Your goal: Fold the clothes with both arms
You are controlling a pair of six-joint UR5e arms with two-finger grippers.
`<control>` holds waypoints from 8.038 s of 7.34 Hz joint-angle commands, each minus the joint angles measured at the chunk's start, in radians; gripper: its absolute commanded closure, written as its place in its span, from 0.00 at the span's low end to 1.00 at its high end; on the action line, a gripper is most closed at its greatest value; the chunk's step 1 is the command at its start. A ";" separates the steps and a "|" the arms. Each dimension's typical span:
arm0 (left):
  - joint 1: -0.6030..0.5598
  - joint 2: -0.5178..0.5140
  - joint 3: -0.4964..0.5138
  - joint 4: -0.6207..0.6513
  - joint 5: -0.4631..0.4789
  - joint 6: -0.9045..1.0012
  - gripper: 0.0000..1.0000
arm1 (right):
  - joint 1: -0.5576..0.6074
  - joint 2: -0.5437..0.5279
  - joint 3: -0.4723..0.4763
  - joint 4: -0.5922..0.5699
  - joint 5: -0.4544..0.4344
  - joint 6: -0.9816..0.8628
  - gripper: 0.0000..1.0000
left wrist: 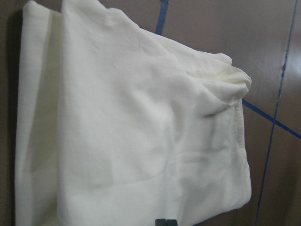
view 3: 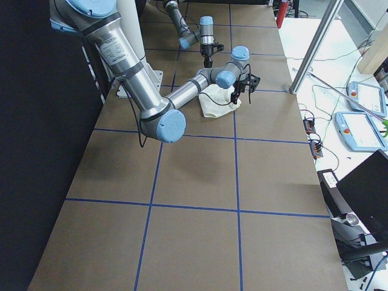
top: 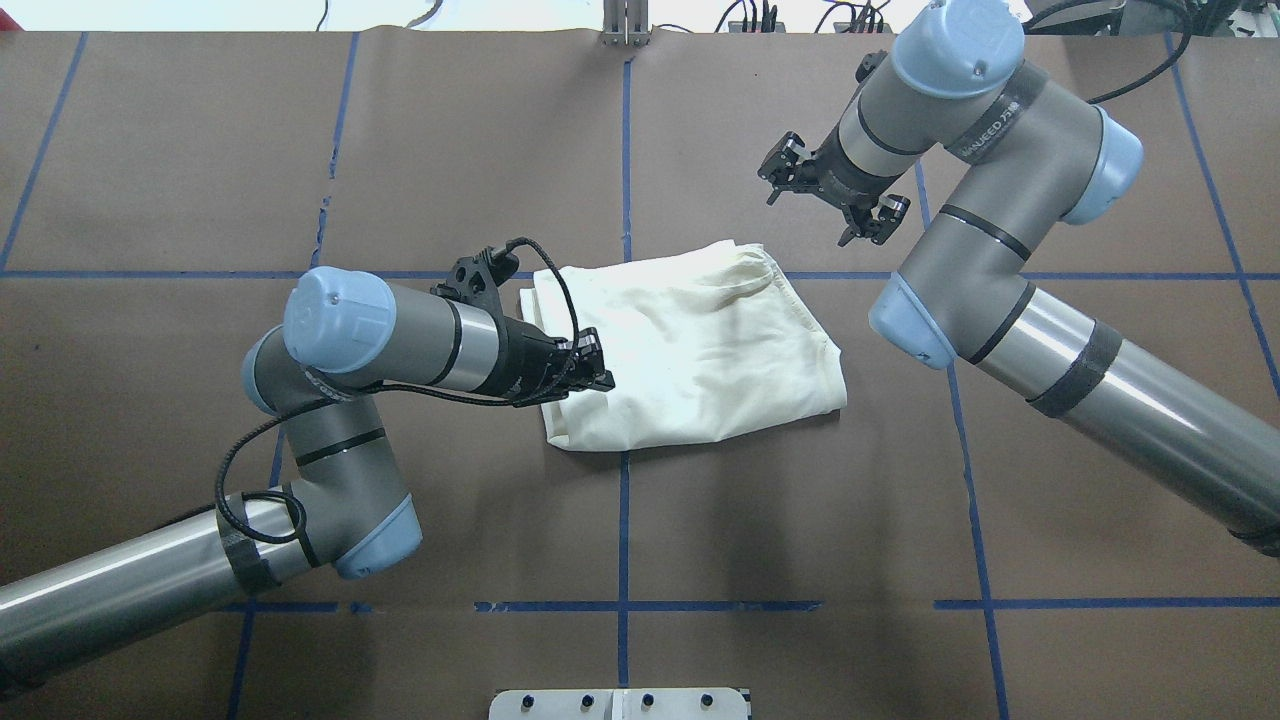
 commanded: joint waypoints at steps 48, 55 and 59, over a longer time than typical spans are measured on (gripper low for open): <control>-1.069 0.544 -0.163 1.034 -0.431 1.853 0.00 | 0.618 -0.473 0.051 -0.265 0.299 -1.347 0.00; -1.067 0.542 -0.160 1.034 -0.431 1.852 0.00 | 0.624 -0.542 0.054 -0.251 0.284 -1.486 0.00; -1.067 0.541 -0.163 1.036 -0.429 1.852 0.00 | 0.632 -0.538 0.051 -0.253 0.265 -1.502 0.00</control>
